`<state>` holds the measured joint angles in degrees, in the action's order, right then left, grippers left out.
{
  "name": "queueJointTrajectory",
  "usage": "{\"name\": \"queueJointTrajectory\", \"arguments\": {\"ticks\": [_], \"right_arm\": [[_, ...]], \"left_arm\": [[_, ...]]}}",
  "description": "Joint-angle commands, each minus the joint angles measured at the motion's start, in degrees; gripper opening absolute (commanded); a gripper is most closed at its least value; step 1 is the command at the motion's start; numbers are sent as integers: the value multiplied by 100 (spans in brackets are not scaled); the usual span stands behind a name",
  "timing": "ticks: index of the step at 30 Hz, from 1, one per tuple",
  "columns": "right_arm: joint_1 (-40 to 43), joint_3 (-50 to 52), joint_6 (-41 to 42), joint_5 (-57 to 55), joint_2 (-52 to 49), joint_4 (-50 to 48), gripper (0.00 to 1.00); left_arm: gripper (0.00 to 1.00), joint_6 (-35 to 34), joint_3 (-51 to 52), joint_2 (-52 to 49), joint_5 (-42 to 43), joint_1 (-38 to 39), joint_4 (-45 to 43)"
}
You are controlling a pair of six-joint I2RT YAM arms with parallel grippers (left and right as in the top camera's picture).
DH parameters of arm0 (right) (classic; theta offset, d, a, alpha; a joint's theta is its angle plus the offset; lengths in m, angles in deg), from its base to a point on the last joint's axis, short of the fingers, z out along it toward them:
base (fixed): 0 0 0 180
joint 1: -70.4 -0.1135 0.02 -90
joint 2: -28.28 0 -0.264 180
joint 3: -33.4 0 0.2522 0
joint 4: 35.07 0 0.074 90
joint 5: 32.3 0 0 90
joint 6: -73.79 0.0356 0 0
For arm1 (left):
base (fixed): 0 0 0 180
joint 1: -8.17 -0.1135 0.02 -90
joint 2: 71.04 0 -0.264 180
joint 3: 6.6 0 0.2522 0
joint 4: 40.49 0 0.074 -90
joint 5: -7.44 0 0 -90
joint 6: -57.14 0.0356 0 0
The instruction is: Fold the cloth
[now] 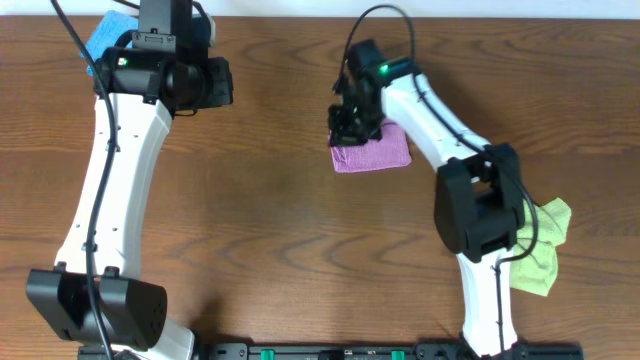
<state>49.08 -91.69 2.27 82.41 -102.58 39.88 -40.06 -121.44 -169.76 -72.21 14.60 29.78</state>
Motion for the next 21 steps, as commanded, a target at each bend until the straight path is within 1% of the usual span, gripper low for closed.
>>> {"name": "queueJointTrajectory", "arguments": {"ticks": [1, 2, 3, 4, 5, 7, 8, 9, 10, 15, 19, 21], "right_arm": [[286, -678, -223, 260, 39, 304, 1], [352, -885, -334, 177, 59, 496, 1], [404, -1032, -382, -22, 81, 658, 1], [472, -1161, -376, -459, 116, 841, 2], [511, -1198, -365, -791, 131, 929, 2], [627, -1178, -90, -1744, 122, 1126, 2], [675, -1130, -11, -1967, 92, 1163, 2], [734, -1047, 28, -2140, 57, 1187, 2], [778, -955, 66, -2170, 33, 1167, 2], [1038, -590, 511, -2575, 24, 1047, 1], [1241, -282, 551, -2581, 24, 901, 1], [1270, -105, 597, -2581, 24, 807, 2]], "left_arm": [[18, 81, 448, -39, 184, -4, -153], [36, 81, 625, -39, 393, -4, -284], [49, 83, 828, -39, 680, -4, -444], [66, 81, 1088, -39, 940, 2, -678], [74, 81, 1266, -39, 1102, 13, -850], [85, 79, 1755, -42, 1421, 90, -1390], [88, 79, 1915, -42, 1528, 140, -1591], [95, 76, 2109, -48, 1655, 229, -1849], [96, 50, 2295, -55, 1764, 348, -2133], [95, -168, 2712, -195, 1744, 979, -3156], [95, -249, 2717, -544, 1587, 1399, -3438], [95, -431, 2717, -793, 1591, 1499, -3563]]}}
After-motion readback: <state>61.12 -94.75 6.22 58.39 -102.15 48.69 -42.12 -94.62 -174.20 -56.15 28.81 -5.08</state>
